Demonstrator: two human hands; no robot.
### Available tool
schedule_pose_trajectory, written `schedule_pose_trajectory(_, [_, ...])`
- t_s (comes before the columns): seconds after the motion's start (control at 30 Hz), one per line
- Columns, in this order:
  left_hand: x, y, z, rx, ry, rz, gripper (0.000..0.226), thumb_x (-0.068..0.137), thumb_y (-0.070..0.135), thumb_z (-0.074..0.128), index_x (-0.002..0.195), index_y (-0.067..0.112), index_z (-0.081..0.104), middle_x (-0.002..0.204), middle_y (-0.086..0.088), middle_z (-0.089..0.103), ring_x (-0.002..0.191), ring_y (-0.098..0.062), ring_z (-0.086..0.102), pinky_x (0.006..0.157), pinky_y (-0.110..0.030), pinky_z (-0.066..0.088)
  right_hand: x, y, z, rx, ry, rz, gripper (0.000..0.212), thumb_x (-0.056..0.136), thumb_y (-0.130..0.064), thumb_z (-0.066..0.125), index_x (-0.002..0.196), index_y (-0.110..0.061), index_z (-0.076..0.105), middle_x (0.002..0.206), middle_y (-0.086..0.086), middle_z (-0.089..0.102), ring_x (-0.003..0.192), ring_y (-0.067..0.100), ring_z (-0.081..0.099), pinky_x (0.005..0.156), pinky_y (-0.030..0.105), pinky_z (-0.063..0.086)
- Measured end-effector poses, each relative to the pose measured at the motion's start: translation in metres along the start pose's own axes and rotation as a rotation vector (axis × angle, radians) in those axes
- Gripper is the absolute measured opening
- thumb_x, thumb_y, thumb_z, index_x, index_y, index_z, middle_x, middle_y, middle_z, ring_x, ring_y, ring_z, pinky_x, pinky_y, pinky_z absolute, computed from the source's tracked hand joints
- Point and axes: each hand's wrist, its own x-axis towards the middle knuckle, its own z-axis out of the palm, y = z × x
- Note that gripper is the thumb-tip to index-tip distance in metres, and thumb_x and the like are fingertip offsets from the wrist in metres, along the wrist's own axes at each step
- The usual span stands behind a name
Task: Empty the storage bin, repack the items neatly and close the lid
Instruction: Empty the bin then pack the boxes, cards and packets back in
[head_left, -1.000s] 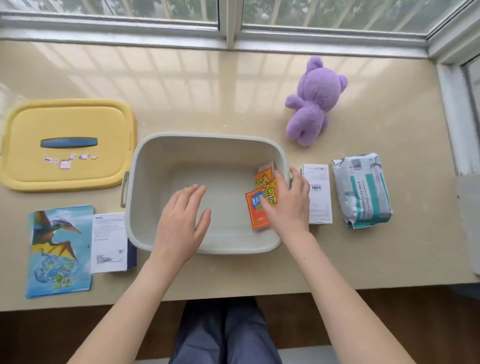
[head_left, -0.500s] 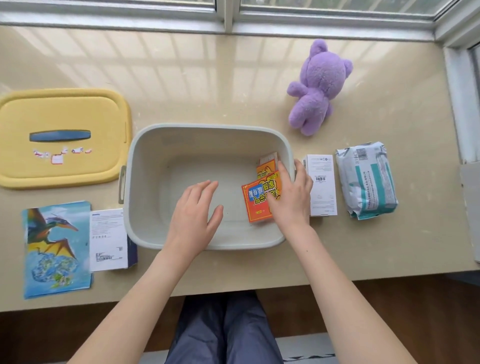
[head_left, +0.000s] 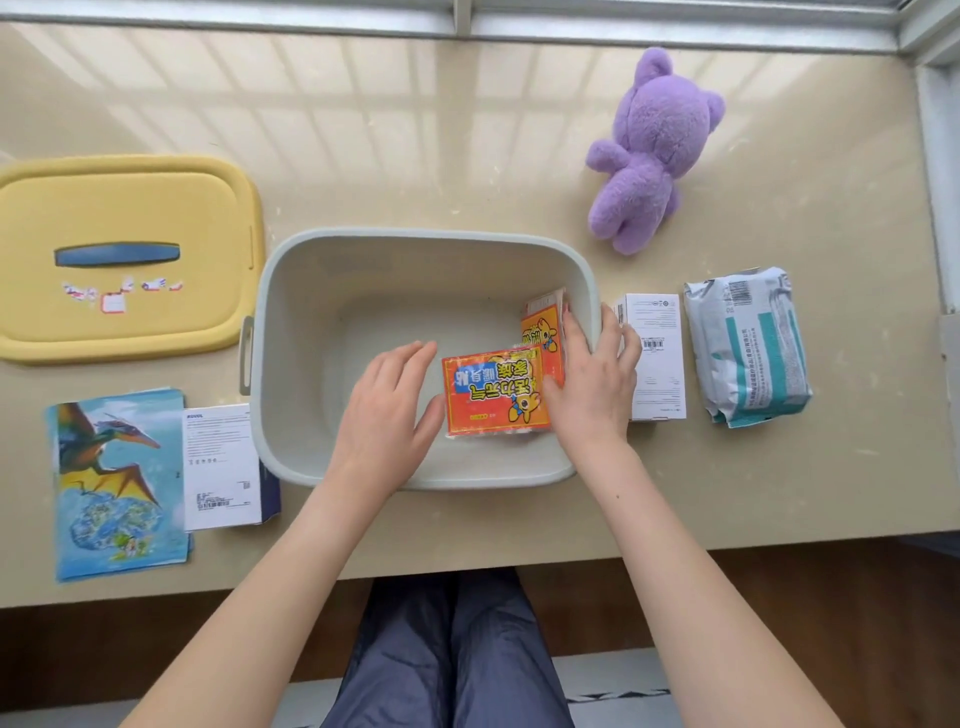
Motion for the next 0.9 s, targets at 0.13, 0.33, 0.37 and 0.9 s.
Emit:
schedule_pose_trajectory(0.13, [-0.018,-0.014,-0.002,0.016,-0.015,-0.046,0.053,0.094,0.035,0.041,0.136,0.004,0.049,0.131,-0.012,0.056,0.122,-0.027,0.048,0.103,-0.036,0.039,0.001,0.005,-0.003,0.186,-0.018,-0.019,0.052,0.079,-0.021,0.070,0.128,-0.034,0.061,0.154,0.012,0.028,0.138,0.037,0.021,0.111,0.048,0.032])
schedule_pose_trajectory(0.33, [-0.025,-0.018,-0.003,0.022,-0.013,-0.060,0.052,0.094,0.034,0.040,0.135,0.003,0.050,0.131,-0.012,0.056,0.121,-0.028,0.049,0.102,-0.040,0.041,-0.004,0.001,-0.006,-0.003,0.056,-0.083,0.045,0.077,-0.033,0.071,0.120,-0.042,0.063,0.154,0.020,0.029,0.145,0.043,0.011,0.116,0.060,0.011])
schedule_pose_trajectory(0.37, [-0.025,-0.018,-0.004,0.022,-0.011,-0.058,0.052,0.095,0.034,0.041,0.135,0.003,0.050,0.130,-0.012,0.056,0.121,-0.028,0.049,0.102,-0.039,0.041,-0.007,-0.001,-0.006,-0.061,0.090,-0.117,0.046,0.076,-0.033,0.071,0.121,-0.041,0.063,0.154,0.024,0.028,0.146,0.045,0.011,0.116,0.061,0.010])
schedule_pose_trajectory(0.9, [-0.034,-0.038,-0.024,0.045,0.107,-0.049,0.046,0.093,0.026,0.046,0.131,0.001,0.054,0.127,-0.014,0.059,0.117,-0.030,0.051,0.101,-0.037,0.039,-0.008,-0.035,0.014,0.273,-0.211,-0.388,0.062,0.088,-0.006,0.060,0.147,-0.018,0.042,0.156,0.003,0.034,0.148,0.023,0.020,0.120,0.035,0.020])
